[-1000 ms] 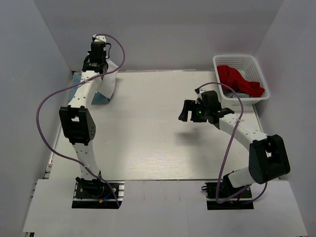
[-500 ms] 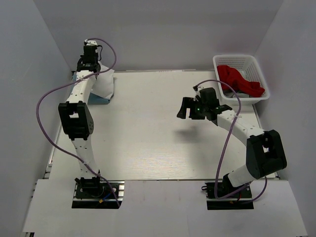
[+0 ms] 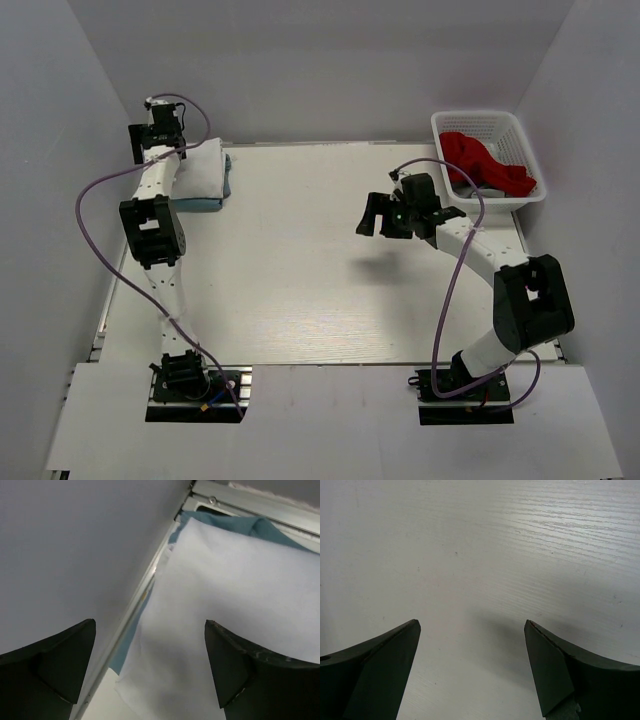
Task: Fold and stack the t-shirts
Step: Put the neatly folded tshirt into the corner of the board with the left arm
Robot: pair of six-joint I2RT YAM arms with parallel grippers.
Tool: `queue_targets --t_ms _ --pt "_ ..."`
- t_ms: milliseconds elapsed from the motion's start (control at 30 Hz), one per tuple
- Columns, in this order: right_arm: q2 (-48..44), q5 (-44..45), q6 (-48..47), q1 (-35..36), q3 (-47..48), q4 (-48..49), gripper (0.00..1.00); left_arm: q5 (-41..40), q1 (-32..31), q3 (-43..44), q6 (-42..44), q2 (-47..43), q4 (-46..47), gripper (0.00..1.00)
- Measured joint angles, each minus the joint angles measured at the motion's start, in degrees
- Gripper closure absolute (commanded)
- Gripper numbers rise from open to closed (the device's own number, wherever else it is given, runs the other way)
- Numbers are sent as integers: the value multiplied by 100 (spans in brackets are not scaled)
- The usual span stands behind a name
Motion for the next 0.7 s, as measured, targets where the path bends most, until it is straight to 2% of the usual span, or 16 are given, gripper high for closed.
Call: queue_targets --t_ms 167,300,400,500,633,700 --pt "-146 7 48 0 -50 24 10 -28 22 223 -348 -50 -240 0" --pt "-765 7 142 0 -413 111 10 581 -15 -577 -881 -822 -529 0" --pt "-1287 -2 192 0 -826 229 10 1362 -142 -2044 -1185 -2079 -345 0" --pt "-1838 4 245 2 -1392 369 10 2197 -463 -3860 -1547 -3657 293 0" --pt "-2719 256 321 2 -2135 363 10 3429 -1119 -6559 -2004 -5799 1738 0" --pt "-3174 433 330 0 -2367 321 10 4170 -1384 -7641 -2146 -6603 2236 0"
